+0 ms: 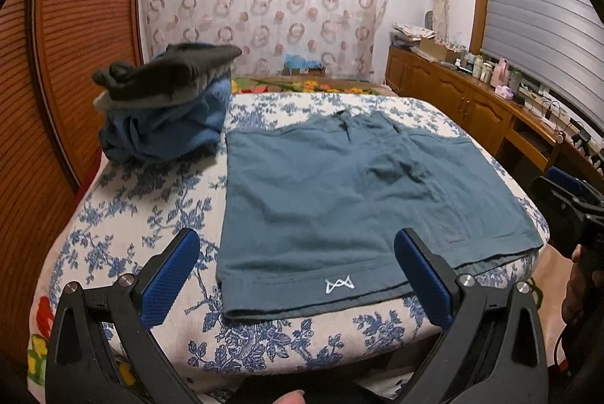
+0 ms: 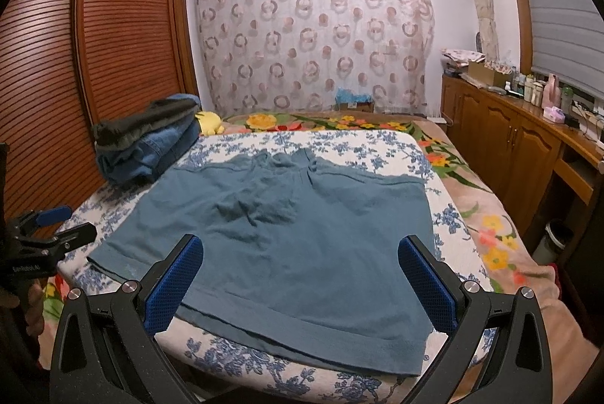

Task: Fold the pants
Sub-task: 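Lower the left tool to the shorts leg hem and grasp it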

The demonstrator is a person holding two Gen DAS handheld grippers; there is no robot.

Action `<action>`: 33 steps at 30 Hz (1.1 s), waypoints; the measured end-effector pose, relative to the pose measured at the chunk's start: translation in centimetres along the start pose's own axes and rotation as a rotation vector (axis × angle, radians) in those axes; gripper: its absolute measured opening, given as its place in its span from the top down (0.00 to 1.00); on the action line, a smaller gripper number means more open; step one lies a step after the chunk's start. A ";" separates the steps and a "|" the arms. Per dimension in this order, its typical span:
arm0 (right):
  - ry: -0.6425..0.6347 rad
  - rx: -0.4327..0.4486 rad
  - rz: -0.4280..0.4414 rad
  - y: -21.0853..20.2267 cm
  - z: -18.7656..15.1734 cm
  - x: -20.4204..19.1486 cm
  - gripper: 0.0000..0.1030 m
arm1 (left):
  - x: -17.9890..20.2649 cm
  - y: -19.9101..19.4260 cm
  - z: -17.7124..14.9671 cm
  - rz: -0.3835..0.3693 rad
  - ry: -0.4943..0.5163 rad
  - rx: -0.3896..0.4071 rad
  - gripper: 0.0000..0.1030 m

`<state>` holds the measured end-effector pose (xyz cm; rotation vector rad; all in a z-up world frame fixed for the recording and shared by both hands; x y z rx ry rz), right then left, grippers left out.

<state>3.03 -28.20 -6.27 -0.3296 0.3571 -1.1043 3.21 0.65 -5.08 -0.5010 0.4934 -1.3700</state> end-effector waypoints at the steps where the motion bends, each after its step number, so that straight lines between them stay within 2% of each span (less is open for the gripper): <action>1: -0.001 -0.007 0.000 0.1 0.0 0.1 0.00 | -0.3 0.3 -0.2 0.000 -0.001 -0.008 0.00; 10: -0.013 -0.079 0.003 1.3 -0.6 0.4 0.00 | -2.6 2.2 -1.4 -0.007 -0.022 -0.061 0.00; 12: -0.015 -0.086 0.005 1.3 -0.6 0.5 0.00 | -3.3 2.4 -1.7 -0.009 -0.030 -0.065 0.03; 21: -0.041 -0.134 0.024 1.9 -0.8 0.2 0.00 | -5.5 2.9 -2.9 -0.020 -0.062 -0.101 0.23; 24: -0.042 -0.147 0.032 1.8 -0.9 0.3 0.00 | -5.7 3.0 -3.3 -0.052 -0.074 -0.119 0.34; 26: -0.042 -0.154 0.037 1.6 -0.8 0.3 0.00 | -5.6 3.1 -3.6 -0.077 -0.084 -0.141 0.46; 29: -0.061 -0.164 0.038 1.8 -0.7 0.0 0.01 | -5.5 3.1 -4.1 -0.098 -0.091 -0.166 0.53; 33: -0.063 -0.171 0.046 1.9 -0.3 0.4 0.01 | -5.5 3.0 -4.2 -0.100 -0.094 -0.164 0.58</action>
Point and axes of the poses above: each gripper's, at about its wrist camera, not at the fingertips, and y roughly the way its jaws point, x to its right, z to its top, the point moved 3 cm from there along y, roughly the way its jaws point, and after that the axes turned 10 degrees about z, right-handed, at the moved point
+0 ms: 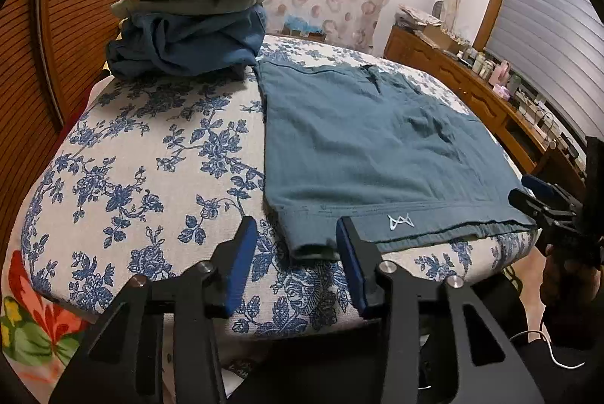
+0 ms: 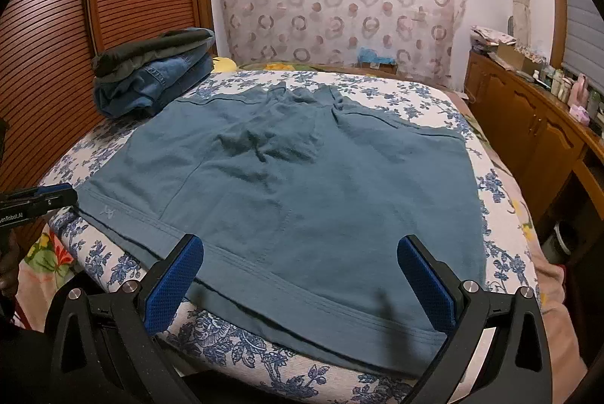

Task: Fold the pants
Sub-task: 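Lower the left tool to the shorts leg hem and grasp it, then lift the held leg with the left tool, fold it over, release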

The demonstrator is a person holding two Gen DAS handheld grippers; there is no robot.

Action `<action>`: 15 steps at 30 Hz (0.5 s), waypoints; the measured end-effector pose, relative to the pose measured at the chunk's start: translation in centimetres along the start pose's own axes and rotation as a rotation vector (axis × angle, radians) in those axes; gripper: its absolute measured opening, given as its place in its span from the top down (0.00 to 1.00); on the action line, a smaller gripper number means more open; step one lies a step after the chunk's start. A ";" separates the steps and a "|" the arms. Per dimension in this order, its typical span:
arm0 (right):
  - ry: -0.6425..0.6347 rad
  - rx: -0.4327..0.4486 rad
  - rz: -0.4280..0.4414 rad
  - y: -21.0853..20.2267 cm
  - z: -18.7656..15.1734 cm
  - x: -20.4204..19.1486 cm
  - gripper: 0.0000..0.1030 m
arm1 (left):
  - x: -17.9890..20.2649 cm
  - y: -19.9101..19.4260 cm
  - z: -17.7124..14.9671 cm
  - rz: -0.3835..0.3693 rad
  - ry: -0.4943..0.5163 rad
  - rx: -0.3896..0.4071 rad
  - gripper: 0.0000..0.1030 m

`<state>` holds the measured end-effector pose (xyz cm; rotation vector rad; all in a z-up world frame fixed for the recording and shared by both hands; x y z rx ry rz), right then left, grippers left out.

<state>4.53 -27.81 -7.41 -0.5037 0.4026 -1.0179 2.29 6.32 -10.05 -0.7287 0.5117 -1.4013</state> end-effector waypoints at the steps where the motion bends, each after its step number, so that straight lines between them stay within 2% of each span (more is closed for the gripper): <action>1: 0.000 -0.001 0.002 0.2 0.1 0.1 0.01 | 0.0 0.1 0.0 -0.002 -0.001 -0.003 0.58; 4: -0.006 -0.007 0.008 0.2 0.1 0.1 0.01 | 0.1 0.2 -0.1 0.000 0.000 -0.019 0.61; 6: -0.009 -0.007 0.008 0.4 0.3 0.1 0.01 | 0.1 0.4 -0.2 0.000 0.005 -0.026 0.66; 8: -0.009 -0.006 0.009 0.7 0.5 0.2 0.01 | 0.3 0.5 -0.1 -0.013 0.006 -0.035 0.77; 11: -0.008 -0.005 0.015 0.7 0.6 0.3 0.01 | 0.6 0.5 -0.1 -0.010 0.022 -0.036 0.87; 15: -0.005 -0.008 0.021 0.8 0.5 0.4 0.01 | 1.0 -0.3 0.6 -0.034 0.029 -0.005 0.93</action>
Point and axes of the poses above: each gripper's, at about its wrist camera, not at the fingertips, and y roughly the way its jaws point, x to its right, z to its top, the point moved 3 cm from there along y, roughly the way its jaws point, and after that the axes turned 10 degrees about z, right-handed, at the moved point
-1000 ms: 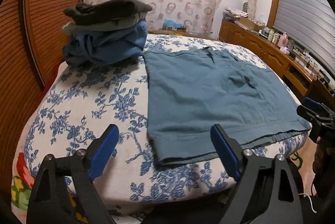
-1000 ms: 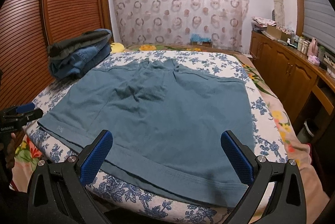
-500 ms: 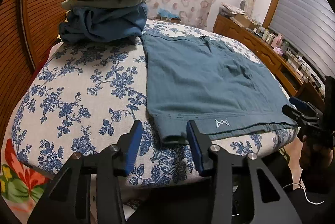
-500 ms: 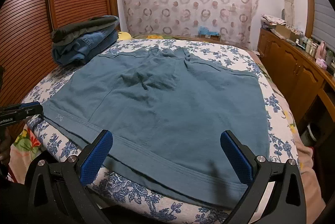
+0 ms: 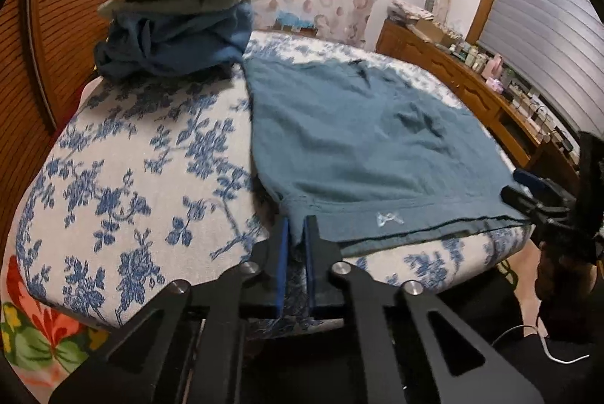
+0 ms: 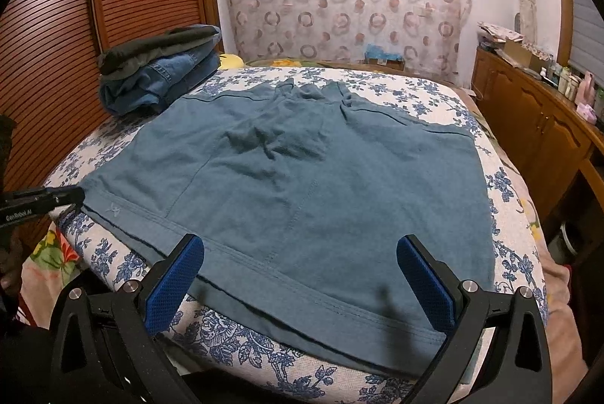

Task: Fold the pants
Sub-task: 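Lift the held leg with the left tool, fold it over, release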

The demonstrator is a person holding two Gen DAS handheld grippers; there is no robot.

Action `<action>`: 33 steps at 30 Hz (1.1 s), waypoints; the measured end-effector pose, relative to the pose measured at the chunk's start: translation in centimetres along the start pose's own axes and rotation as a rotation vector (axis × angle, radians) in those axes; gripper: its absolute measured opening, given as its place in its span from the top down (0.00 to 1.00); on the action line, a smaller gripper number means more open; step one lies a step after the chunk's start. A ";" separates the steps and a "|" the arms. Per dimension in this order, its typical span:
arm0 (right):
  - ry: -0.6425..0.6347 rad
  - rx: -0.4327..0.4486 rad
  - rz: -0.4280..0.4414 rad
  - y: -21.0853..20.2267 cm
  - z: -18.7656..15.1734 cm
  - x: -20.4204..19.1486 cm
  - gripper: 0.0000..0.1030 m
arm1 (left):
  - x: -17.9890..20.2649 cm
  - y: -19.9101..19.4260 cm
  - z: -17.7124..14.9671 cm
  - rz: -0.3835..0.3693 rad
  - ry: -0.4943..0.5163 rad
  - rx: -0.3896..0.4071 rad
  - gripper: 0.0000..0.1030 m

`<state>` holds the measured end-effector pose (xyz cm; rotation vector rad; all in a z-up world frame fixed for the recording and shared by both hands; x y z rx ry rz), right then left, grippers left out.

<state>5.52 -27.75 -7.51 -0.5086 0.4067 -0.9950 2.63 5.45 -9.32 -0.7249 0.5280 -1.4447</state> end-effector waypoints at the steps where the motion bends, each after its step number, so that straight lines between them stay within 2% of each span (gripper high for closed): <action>1: 0.002 -0.001 0.002 0.0 0.0 0.0 0.01 | 0.2 -0.3 0.3 -0.005 0.004 0.013 0.94; 13: 0.030 0.035 -0.009 -1.7 0.7 1.3 0.01 | 4.8 -2.0 5.0 -0.139 0.079 0.090 0.95; 22: 0.054 0.070 -0.027 -3.0 0.6 2.0 0.01 | 10.3 -2.5 8.3 -0.229 0.172 0.133 0.95; 33: 0.086 0.094 -0.053 -4.4 0.1 2.6 0.01 | 17.6 -1.8 10.7 -0.361 0.269 0.110 0.95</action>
Point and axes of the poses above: each gripper's, at about its wrist camera, not at the fingertips, and y roughly the way its jaws point, x to its right, z to its top, the point moved 3 cm from there along y, roughly the way its jaws point, and after that the axes turned 10 degrees about z, right-handed, at the moved point
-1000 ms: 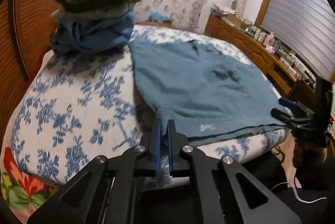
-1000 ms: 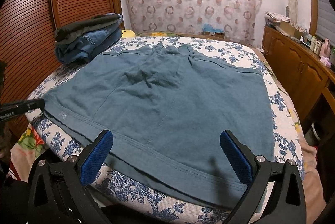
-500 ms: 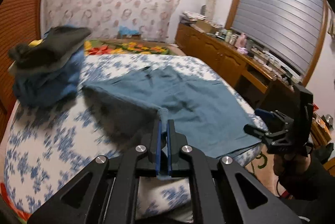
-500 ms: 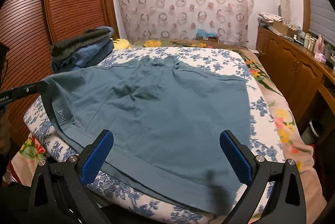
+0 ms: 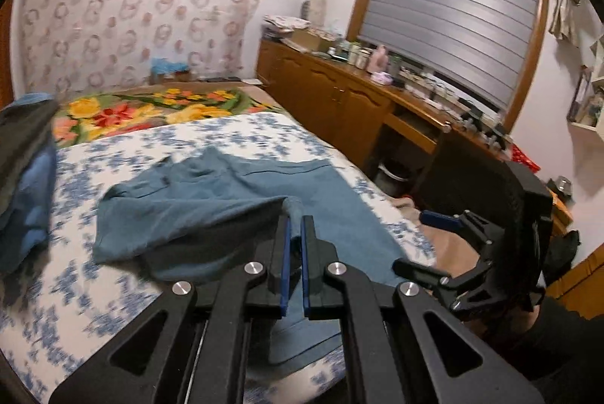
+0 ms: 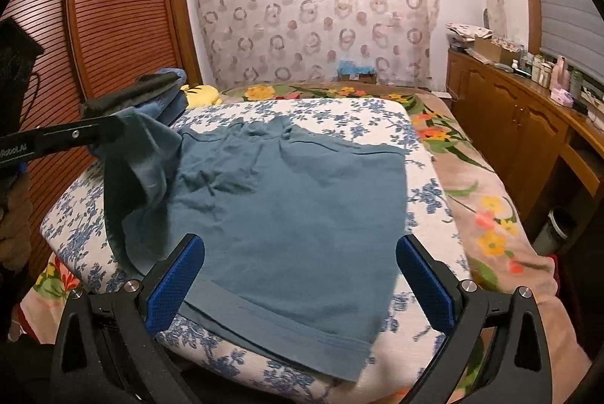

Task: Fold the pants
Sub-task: 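Lift the held leg with the left tool, fold it over, release, then move the right tool to the shorts fabric and grasp it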

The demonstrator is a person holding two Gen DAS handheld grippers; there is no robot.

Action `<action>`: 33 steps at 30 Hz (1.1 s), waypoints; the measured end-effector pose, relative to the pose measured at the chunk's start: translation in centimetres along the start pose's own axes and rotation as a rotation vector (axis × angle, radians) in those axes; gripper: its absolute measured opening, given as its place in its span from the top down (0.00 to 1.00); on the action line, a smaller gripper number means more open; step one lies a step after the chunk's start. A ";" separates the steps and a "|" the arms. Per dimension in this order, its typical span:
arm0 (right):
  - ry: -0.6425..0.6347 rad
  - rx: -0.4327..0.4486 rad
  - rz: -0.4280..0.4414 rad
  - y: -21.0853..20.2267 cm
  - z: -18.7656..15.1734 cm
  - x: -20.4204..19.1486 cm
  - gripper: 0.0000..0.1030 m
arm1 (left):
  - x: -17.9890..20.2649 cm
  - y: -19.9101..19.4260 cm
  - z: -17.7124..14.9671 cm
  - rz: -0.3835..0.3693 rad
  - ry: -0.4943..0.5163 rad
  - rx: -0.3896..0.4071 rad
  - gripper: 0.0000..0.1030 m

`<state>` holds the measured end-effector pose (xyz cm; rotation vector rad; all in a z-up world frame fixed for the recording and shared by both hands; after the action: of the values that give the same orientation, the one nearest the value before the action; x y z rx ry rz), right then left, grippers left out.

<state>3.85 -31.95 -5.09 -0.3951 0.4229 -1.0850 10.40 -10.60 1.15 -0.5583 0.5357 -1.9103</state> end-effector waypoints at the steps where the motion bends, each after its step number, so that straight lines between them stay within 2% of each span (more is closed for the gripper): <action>1: 0.001 0.001 -0.003 -0.1 0.0 0.1 0.01 | 0.5 0.3 0.3 -0.007 0.008 -0.001 0.95; 7: 0.022 0.005 -0.017 0.0 -0.4 0.0 0.01 | 2.3 2.0 1.1 -0.010 0.053 -0.032 0.95; 10: 0.033 0.003 -0.019 0.2 -0.6 0.0 0.01 | 2.5 2.3 0.8 0.019 0.056 -0.037 0.94; 13: 0.043 0.002 -0.017 0.5 -0.8 -0.1 0.01 | 2.0 2.8 0.3 0.053 0.049 -0.079 0.93; 15: 0.047 -0.003 -0.014 0.6 -0.7 -0.1 0.02 | 1.5 3.0 -0.2 0.067 0.046 -0.102 0.88; 19: 0.045 -0.005 -0.005 1.0 -0.5 -0.2 0.01 | 0.5 2.7 -0.9 0.071 0.028 -0.118 0.60; 24: 0.037 -0.007 0.004 1.6 0.0 0.2 0.02 | -1.1 2.5 -2.0 0.087 0.009 -0.133 0.53; 25: 0.035 -0.008 0.006 1.8 0.2 0.2 0.02 | -1.4 2.6 -2.2 0.090 0.005 -0.138 0.49; 28: 0.028 -0.010 0.012 1.9 0.2 0.1 0.02 | -2.8 3.3 -3.3 0.093 -0.022 -0.166 0.29; 33: 0.014 -0.023 0.042 2.9 0.5 -0.4 0.05 | -4.7 4.8 -5.7 0.116 -0.058 -0.233 0.26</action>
<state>6.19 -30.36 -6.05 -0.3977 0.4544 -1.0436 12.15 -7.36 -6.84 -0.7148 0.7433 -1.7281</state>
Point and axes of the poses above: each gripper's, at about its wrist camera, not at the fingertips, and y roughly the way its jaws point, x to its right, z to its top, the point moved 3 cm from there along y, roughly the way its jaws point, and after that the axes turned 10 degrees about z, right-handed, at the moved point
